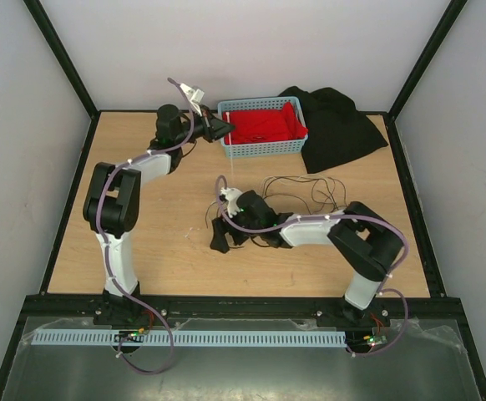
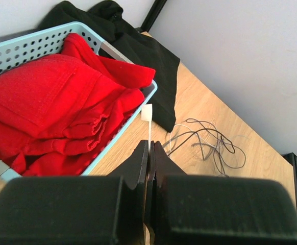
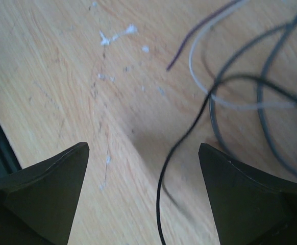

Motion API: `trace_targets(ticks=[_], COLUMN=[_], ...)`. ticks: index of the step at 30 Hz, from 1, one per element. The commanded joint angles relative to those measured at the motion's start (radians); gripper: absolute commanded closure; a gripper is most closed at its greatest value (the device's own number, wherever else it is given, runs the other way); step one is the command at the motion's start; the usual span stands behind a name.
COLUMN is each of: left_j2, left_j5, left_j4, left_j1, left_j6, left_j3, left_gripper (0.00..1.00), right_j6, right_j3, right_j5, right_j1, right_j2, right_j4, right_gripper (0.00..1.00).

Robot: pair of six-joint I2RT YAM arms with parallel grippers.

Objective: Zip-tie the wires
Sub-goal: Adjust the cable at the center of the board.

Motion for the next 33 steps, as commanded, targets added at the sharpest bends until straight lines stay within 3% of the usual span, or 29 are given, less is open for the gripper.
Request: trace_targets(ticks=[1, 6, 15, 33], left_j2=[-0.061, -0.081, -0.088, -0.015], left_j5=[-0.045, -0.055, -0.047, -0.024], left_j4=[-0.027, -0.047, -0.082, -0.092], left_j1=[0.029, 0.061, 0.107, 0.048], left_j6=[0.025, 0.03, 0.045, 0.065], left_j3=[-0.021, -0.033, -0.021, 0.082], left_gripper=[1.0, 1.0, 1.0, 1.0], right_j6=[-0.025, -0.062, -0.082, -0.224], right_j3=[0.096, 0.227, 0.392, 0.25], right_j5=[0.07, 0.079, 0.062, 0.25], right_j1=[0.027, 0.029, 0.033, 0.02], right_j2=[0.119, 0.256, 0.342, -0.128], right_j4=[0.02, 0.034, 0.042, -0.419], right_gripper=[0.0, 0.0, 0.01, 0.01])
